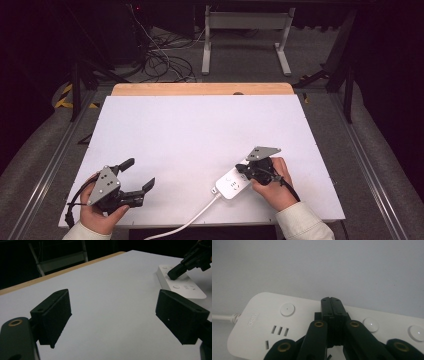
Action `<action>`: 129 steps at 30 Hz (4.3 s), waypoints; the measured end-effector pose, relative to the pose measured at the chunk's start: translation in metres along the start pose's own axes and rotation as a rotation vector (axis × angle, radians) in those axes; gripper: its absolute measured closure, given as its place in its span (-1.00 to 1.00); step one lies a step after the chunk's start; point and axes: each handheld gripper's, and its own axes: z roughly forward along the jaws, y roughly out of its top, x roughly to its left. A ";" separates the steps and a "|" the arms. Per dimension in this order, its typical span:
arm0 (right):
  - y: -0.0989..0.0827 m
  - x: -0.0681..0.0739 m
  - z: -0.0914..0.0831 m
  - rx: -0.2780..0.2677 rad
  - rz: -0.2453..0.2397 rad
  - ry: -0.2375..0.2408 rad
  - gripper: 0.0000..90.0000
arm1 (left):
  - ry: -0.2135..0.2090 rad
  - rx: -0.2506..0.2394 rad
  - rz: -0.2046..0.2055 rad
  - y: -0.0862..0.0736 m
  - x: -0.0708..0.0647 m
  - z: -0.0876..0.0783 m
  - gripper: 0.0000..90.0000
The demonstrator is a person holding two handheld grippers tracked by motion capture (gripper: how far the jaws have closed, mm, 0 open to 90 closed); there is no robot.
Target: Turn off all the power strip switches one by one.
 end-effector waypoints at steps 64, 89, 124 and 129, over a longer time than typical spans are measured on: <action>-0.006 -0.034 -0.011 -0.034 0.058 -0.055 1.00 | 0.000 0.003 -0.005 -0.001 0.001 0.000 -0.70; -0.006 -0.033 -0.007 -0.012 0.069 -0.052 1.00 | -0.002 0.002 -0.012 -0.001 0.000 0.001 -0.70; -0.004 -0.033 -0.011 -0.070 0.092 -0.034 1.00 | -0.005 0.007 -0.010 -0.001 0.001 0.002 -0.70; 0.002 -0.030 -0.020 -0.107 0.074 -0.049 1.00 | -0.003 0.009 -0.008 -0.001 0.001 0.002 -0.70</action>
